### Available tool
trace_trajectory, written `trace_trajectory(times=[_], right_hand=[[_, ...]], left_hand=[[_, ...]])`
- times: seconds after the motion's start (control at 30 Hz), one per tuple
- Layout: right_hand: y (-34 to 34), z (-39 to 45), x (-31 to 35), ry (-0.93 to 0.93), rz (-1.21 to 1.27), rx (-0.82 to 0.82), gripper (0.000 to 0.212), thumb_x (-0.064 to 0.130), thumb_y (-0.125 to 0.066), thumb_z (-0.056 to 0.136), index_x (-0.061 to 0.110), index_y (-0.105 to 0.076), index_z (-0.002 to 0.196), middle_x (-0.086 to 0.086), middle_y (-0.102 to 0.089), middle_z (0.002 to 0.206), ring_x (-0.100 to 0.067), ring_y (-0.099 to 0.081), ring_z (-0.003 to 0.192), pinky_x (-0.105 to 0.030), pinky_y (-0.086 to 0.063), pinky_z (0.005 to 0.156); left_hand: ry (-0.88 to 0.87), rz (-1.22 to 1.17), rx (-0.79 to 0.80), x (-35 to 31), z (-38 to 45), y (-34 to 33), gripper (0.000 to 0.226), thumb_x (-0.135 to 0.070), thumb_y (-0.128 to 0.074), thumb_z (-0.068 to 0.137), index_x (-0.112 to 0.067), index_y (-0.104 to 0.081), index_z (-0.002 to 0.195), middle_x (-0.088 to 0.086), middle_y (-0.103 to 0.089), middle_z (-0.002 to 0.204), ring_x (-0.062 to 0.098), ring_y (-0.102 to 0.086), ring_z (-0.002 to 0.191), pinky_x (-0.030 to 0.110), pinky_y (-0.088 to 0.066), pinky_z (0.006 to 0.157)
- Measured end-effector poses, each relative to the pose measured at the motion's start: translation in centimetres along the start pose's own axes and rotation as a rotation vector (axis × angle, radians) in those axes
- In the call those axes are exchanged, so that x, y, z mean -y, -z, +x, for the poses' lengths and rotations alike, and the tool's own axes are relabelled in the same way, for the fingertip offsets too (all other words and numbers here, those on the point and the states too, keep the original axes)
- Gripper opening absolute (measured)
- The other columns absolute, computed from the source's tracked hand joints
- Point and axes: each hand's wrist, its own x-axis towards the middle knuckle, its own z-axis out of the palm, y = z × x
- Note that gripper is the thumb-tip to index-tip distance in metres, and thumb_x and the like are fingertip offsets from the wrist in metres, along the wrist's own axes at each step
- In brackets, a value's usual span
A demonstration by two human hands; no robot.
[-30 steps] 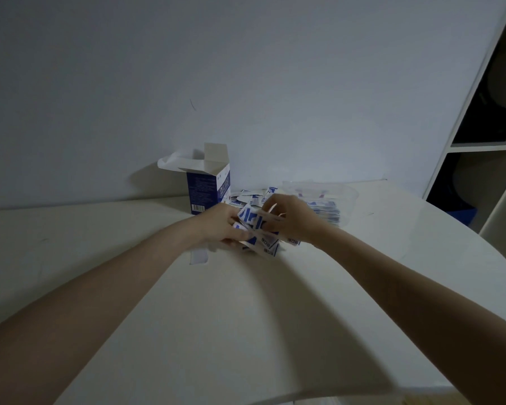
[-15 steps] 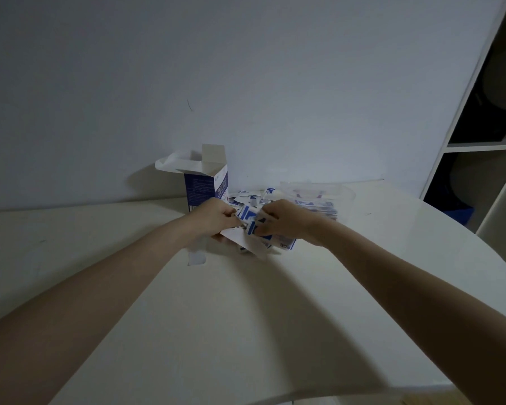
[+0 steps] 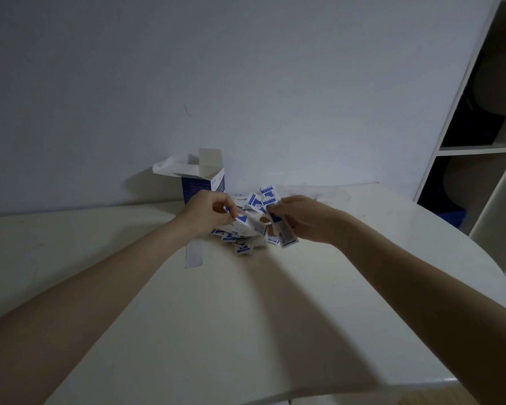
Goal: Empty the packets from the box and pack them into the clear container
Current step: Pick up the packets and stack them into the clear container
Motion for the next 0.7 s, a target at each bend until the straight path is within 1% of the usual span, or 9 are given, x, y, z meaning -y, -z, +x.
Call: trace_trajectory(times=[0.1, 0.2, 0.27, 0.4, 0.47, 0.53, 0.57, 0.63, 0.7], right_hand=[[-0.5, 0.1, 0.0, -0.012, 0.03, 0.043, 0.01, 0.006, -0.046, 0.095, -0.002, -0.052, 0.098, -0.013, -0.061, 0.089, -0.02, -0.06, 0.074, -0.026, -0.051, 0.058], [-1.0, 0.5, -0.1, 0.034, -0.095, 0.033, 0.025, 0.004, -0.049, 0.094, -0.01, -0.051, 0.113, -0.017, -0.063, 0.098, -0.026, -0.062, 0.084, -0.031, -0.053, 0.07], [-1.1, 0.6, -0.1, 0.131, -0.476, -0.071, 0.027, 0.006, -0.054, 0.091, -0.008, -0.053, 0.114, -0.019, -0.063, 0.108, -0.031, -0.063, 0.093, -0.037, -0.053, 0.079], [-0.1, 0.0, 0.3, 0.32, -1.153, -0.177, 0.032, 0.015, -0.058, 0.089, 0.009, -0.05, 0.119, -0.013, -0.064, 0.108, -0.032, -0.061, 0.092, -0.028, -0.044, 0.066], [0.8, -0.5, 0.1, 0.34, -1.254, -0.13, 0.001, 0.015, -0.058, 0.09, 0.016, -0.058, 0.091, -0.004, -0.063, 0.086, -0.029, -0.057, 0.085, -0.024, -0.037, 0.062], [1.3, -0.7, -0.7, 0.301, -1.343, -0.08, 0.034, 0.016, -0.059, 0.089, 0.025, -0.04, 0.062, 0.008, -0.047, 0.064, -0.022, -0.048, 0.076, -0.027, -0.029, 0.057], [1.4, -0.8, -1.1, 0.271, -1.342, -0.05, 0.034, 0.017, -0.059, 0.089, 0.026, -0.041, 0.061, 0.009, -0.047, 0.064, -0.02, -0.047, 0.076, -0.027, -0.029, 0.057], [1.5, -1.2, -1.8, 0.21, -1.389, 0.01, 0.002, 0.022, -0.06, 0.087, 0.02, -0.062, 0.087, 0.002, -0.063, 0.088, -0.019, -0.053, 0.085, -0.024, -0.035, 0.064], [2.2, -1.4, -2.1, 0.123, -1.419, 0.022, 0.031, 0.028, -0.064, 0.084, 0.016, -0.062, 0.113, -0.004, -0.062, 0.112, -0.02, -0.055, 0.097, -0.026, -0.04, 0.076]], left_hand=[[-0.012, -0.056, -0.016, -0.7, 0.0, 0.0, 0.031, 0.002, -0.064, 0.08, -0.022, -0.062, 0.062, -0.012, -0.065, 0.067, -0.001, -0.059, 0.063, 0.021, -0.048, 0.071], [-0.013, -0.143, 0.061, -1.3, -0.2, -0.4, 0.024, 0.002, -0.064, 0.081, -0.022, -0.066, 0.079, -0.009, -0.066, 0.074, -0.007, -0.061, 0.06, 0.009, -0.049, 0.062], [0.016, -0.205, 0.134, -1.3, -0.2, -0.7, 0.026, 0.004, -0.062, 0.083, -0.019, -0.062, 0.095, -0.008, -0.067, 0.082, 0.0, -0.063, 0.069, 0.01, -0.05, 0.063], [0.17, -0.266, 0.227, -0.9, -0.1, -1.1, 0.04, 0.0, -0.065, 0.082, -0.017, -0.045, 0.111, -0.005, -0.063, 0.093, 0.009, -0.06, 0.078, 0.014, -0.05, 0.06], [0.164, -0.154, 0.265, -0.8, -0.2, -1.9, 0.041, -0.003, -0.069, 0.08, -0.016, -0.046, 0.112, -0.005, -0.061, 0.088, 0.007, -0.058, 0.072, 0.013, -0.048, 0.058], [0.112, 0.003, 0.288, -0.8, -0.6, -3.1, 0.033, -0.011, -0.073, 0.076, -0.019, -0.054, 0.102, -0.006, -0.06, 0.083, 0.003, -0.054, 0.061, 0.012, -0.044, 0.054], [0.084, 0.055, 0.302, -0.8, -0.8, -3.7, 0.028, -0.014, -0.074, 0.076, -0.021, -0.056, 0.097, -0.007, -0.059, 0.081, 0.001, -0.051, 0.058, 0.011, -0.041, 0.053], [0.042, 0.132, 0.334, -1.1, -1.0, -4.6, 0.028, -0.021, -0.073, 0.076, -0.023, -0.059, 0.1, -0.008, -0.06, 0.081, 0.0, -0.05, 0.059, 0.013, -0.038, 0.054], [0.015, 0.215, 0.343, -1.6, -1.1, -5.2, 0.031, -0.025, -0.072, 0.078, -0.022, -0.06, 0.106, -0.009, -0.058, 0.077, 0.0, -0.05, 0.062, 0.011, -0.037, 0.054]])
